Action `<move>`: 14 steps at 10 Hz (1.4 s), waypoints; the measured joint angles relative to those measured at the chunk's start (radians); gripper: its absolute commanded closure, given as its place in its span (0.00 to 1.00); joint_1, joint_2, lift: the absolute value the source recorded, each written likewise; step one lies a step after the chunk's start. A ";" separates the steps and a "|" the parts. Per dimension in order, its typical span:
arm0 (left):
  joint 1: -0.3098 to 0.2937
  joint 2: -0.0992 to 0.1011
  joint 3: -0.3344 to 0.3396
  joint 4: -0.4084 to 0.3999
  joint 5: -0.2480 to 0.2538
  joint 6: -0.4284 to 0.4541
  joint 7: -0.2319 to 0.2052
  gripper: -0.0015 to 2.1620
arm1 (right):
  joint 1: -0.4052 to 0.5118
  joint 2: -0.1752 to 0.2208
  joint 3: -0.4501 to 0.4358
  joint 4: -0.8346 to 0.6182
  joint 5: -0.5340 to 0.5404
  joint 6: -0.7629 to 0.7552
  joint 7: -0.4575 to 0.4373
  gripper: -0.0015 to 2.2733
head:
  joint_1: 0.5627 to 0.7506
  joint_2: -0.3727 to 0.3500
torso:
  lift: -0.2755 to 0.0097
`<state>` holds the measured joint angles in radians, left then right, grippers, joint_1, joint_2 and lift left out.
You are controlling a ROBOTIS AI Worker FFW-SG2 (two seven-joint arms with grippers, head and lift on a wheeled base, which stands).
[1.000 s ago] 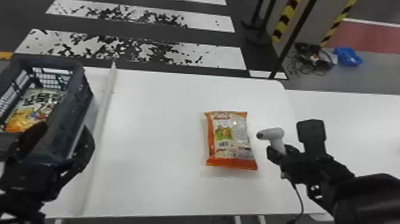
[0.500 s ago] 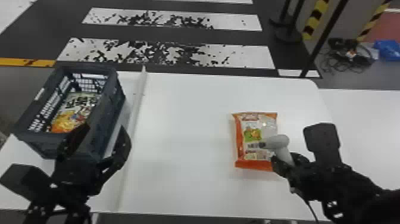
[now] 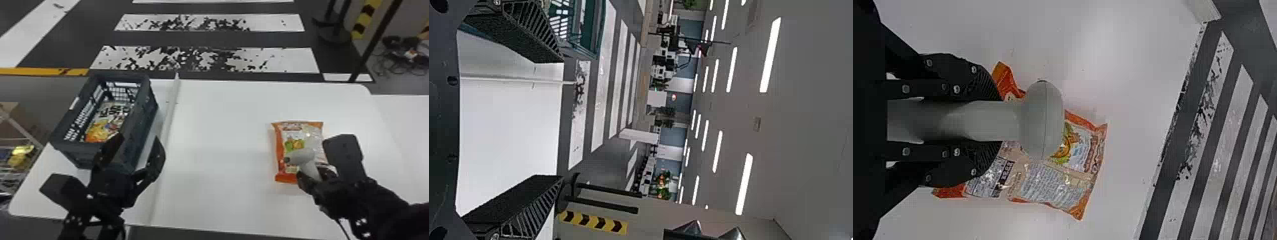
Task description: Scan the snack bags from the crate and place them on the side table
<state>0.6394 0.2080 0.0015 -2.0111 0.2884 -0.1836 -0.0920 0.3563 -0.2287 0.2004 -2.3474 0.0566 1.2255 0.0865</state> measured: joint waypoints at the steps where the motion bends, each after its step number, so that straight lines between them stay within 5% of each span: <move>1: 0.000 0.000 0.000 0.000 0.000 0.001 0.000 0.02 | -0.014 0.000 0.006 0.023 0.003 -0.002 -0.003 0.99 | 0.70 0.61 | 0.68; 9: -0.004 0.001 0.000 0.000 0.000 0.005 0.000 0.02 | -0.059 0.000 0.018 0.073 0.031 -0.002 -0.008 0.99 | 0.70 0.59 | 0.68; 14: -0.006 0.002 0.002 0.002 0.000 0.005 -0.001 0.02 | -0.058 -0.010 -0.160 0.078 -0.029 -0.072 -0.008 0.99 | 0.70 0.46 | 0.68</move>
<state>0.6335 0.2101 0.0031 -2.0091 0.2884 -0.1784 -0.0935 0.2988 -0.2383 0.0408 -2.2698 0.0277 1.1539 0.0782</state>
